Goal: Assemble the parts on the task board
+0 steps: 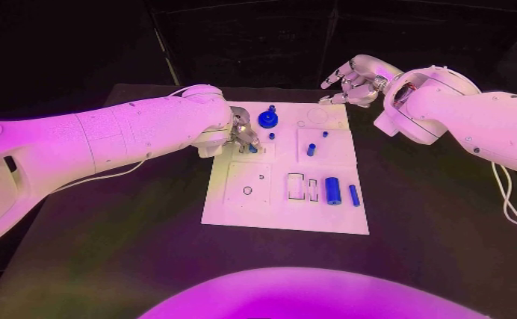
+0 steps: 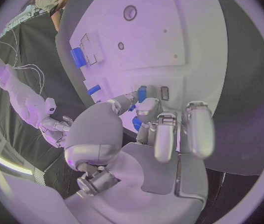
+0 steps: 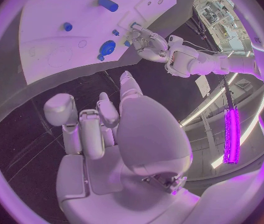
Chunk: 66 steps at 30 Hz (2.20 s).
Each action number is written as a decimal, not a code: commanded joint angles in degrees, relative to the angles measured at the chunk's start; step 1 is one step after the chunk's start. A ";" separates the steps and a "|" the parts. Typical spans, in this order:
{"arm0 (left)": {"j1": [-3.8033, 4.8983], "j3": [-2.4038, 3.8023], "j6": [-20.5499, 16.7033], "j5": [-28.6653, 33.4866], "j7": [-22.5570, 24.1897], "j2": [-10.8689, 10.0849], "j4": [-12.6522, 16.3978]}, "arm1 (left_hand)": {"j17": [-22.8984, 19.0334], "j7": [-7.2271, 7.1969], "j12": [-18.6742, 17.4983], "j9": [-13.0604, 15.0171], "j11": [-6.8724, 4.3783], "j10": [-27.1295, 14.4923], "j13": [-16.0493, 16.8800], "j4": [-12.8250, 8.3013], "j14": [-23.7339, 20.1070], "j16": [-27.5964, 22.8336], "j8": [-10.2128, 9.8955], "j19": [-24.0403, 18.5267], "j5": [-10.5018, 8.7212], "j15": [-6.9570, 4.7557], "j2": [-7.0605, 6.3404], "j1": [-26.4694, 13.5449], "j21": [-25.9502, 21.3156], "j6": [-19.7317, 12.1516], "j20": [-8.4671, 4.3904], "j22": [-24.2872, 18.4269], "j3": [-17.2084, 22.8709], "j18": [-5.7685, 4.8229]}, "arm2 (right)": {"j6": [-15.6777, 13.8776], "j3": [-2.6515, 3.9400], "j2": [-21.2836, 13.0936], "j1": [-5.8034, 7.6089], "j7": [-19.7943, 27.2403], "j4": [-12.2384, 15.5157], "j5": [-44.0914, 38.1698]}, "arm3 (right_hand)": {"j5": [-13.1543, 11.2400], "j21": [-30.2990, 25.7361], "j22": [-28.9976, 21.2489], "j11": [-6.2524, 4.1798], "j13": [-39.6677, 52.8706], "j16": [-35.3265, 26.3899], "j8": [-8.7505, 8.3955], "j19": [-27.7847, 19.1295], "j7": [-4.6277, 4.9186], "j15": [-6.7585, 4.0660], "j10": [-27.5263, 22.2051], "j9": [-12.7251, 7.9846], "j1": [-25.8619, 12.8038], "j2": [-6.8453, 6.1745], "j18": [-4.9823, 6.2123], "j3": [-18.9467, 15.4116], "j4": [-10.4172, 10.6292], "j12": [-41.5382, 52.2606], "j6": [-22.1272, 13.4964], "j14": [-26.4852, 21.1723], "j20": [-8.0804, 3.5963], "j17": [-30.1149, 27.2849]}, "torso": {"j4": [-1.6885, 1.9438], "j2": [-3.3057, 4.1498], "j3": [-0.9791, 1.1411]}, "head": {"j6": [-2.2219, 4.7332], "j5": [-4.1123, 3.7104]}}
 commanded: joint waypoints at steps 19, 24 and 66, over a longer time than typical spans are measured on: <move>0.04 -0.07 2.91 0.76 -0.68 1.04 -1.33 | 15.09 -0.78 0.49 -0.11 -0.63 0.51 0.37 -1.56 6.07 0.18 0.19 -0.03 -0.24 -0.71 -0.56 -4.56 -0.45 1.02 -0.52 0.42 1.05 -0.38 | 0.79 0.04 0.24 0.12 0.30 -0.09 0.08 | 0.44 -0.38 0.00 -0.10 -0.02 -0.38 0.41 -0.36 -0.16 -0.33 0.00 0.05 -0.16 0.46 1.17 -0.28 0.02 0.15 0.31 3.46 -0.11 4.55 | 0.09 0.02 -0.02 | -0.25 -0.25; 0.05 -0.07 2.91 0.76 -0.69 1.07 -1.47 | 15.09 -0.83 0.56 -0.27 -0.68 0.60 0.43 -0.58 6.07 0.18 0.08 0.00 -0.28 -0.75 -0.29 -5.52 -0.47 1.46 -0.58 0.48 -0.20 -0.40 | 0.81 0.04 0.26 0.12 0.30 -0.11 0.08 | 0.44 -0.38 0.00 -0.10 -0.02 -0.38 0.41 -0.36 -0.16 -0.33 0.00 0.05 -0.16 0.46 1.17 -0.28 0.02 0.15 0.31 3.46 -0.11 4.55 | 0.09 -0.01 -0.03 | -0.27 -0.27; 0.10 -0.05 2.00 0.76 -0.61 1.20 -2.14 | 15.09 -1.20 0.15 -1.70 -0.95 0.76 -0.23 7.27 6.07 0.18 -1.86 0.24 -3.63 -0.99 -0.42 -7.85 -0.59 3.74 -0.84 1.16 -21.17 -0.48 | 0.90 0.04 0.40 0.11 0.67 -0.38 0.32 | -6.22 -0.94 -0.62 0.10 -0.36 -0.66 1.18 -0.20 -0.01 -0.21 -0.09 -0.08 -1.99 -1.36 1.20 -2.60 5.55 0.51 -0.36 3.53 -0.03 4.52 | 0.11 -0.02 -0.04 | -0.32 -0.59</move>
